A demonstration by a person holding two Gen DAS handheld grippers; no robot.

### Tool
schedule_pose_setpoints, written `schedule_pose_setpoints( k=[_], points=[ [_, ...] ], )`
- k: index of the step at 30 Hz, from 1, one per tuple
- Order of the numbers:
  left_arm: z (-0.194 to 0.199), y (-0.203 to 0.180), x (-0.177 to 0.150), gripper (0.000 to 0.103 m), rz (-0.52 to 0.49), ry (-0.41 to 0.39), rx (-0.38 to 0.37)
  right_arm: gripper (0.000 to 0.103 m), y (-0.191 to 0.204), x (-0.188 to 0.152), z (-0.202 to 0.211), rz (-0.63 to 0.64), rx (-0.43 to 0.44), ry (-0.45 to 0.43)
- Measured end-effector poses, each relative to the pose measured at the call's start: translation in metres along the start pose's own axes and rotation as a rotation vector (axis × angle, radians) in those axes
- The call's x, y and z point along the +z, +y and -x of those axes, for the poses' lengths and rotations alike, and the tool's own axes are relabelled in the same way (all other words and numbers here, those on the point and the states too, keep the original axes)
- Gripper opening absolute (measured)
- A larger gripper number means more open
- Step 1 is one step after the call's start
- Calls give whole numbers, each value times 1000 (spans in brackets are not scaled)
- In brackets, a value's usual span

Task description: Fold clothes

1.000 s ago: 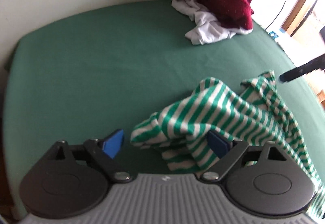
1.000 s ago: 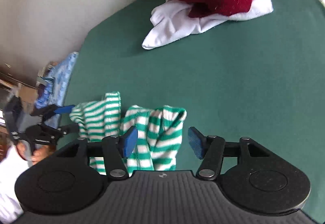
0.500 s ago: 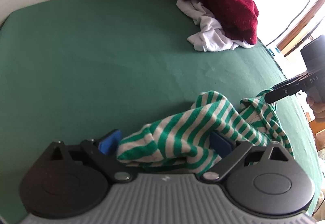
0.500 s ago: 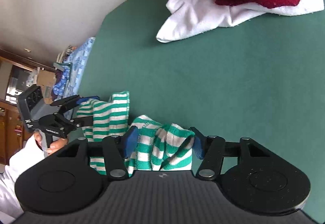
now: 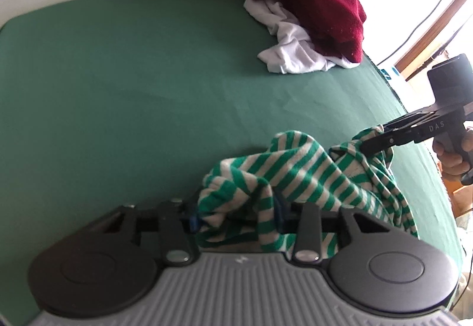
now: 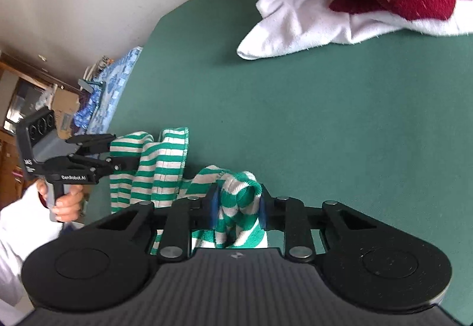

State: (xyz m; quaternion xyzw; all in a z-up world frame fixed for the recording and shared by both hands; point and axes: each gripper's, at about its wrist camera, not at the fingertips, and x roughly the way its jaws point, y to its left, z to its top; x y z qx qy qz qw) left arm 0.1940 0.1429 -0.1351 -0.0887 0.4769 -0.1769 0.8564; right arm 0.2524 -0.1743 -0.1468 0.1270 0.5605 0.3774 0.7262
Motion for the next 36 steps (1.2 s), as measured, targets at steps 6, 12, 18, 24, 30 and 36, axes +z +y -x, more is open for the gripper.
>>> schedule_pose_setpoints(
  k=[6,12,18,24,30,36],
  points=[
    [35,-21,0,20,-54,-75,43,22,18,-6,31,60,69,-78],
    [93,-59,-12,18,-133,-175,47,21,47,-22,72,186,142,-123],
    [149,-102,-53,18,-263,-198,47,20,81,-52,103,295,173,-108],
    [169,-139,-113,18,-354,-141,23,19,98,-95,114,347,158,-45],
    [153,-164,-171,18,-458,-41,52,19,111,-149,105,415,111,59],
    [119,-183,-230,18,-628,112,79,19,110,-196,78,468,36,155]
  ],
)
